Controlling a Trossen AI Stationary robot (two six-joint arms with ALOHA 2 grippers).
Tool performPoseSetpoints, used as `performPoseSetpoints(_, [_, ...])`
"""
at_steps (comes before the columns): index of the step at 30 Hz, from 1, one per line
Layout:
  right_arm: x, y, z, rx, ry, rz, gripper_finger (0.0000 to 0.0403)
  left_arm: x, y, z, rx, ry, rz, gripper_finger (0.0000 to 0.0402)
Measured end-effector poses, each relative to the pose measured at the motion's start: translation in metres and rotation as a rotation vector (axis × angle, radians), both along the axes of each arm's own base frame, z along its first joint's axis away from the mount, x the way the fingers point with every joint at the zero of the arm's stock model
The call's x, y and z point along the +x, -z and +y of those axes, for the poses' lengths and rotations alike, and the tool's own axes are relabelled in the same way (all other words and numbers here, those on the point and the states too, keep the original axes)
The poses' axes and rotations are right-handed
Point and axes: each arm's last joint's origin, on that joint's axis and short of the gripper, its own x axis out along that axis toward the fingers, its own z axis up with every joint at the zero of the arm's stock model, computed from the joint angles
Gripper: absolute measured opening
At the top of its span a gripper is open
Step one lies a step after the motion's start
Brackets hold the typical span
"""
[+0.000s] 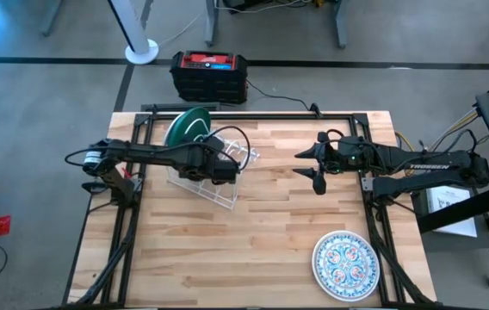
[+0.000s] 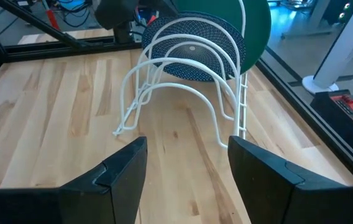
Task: Sort dishes
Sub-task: Adjust the blue patterned plate, then put the blue orange patterned plate in the dish rack
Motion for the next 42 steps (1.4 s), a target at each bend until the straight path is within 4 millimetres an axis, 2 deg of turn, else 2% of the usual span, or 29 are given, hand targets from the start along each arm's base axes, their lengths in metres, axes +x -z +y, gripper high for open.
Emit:
performPoseSetpoints(19, [0.000,0.000,0.000,-0.001,0.000,0.000,0.0222,-0.004,-0.003,0.019,0.118,-0.051,0.030,0.0000])
performPoseSetpoints(31, [0.000,0.000,0.000,-0.004,0.000,0.000,0.0219,-0.006,-0.004,0.038,0.147,-0.080,0.067,0.0000])
performPoseSetpoints(42, [0.000,0.000,0.000,-0.010,-0.003,0.001,0.0216,-0.008,-0.006,0.039,0.164,-0.064,0.080,0.0000])
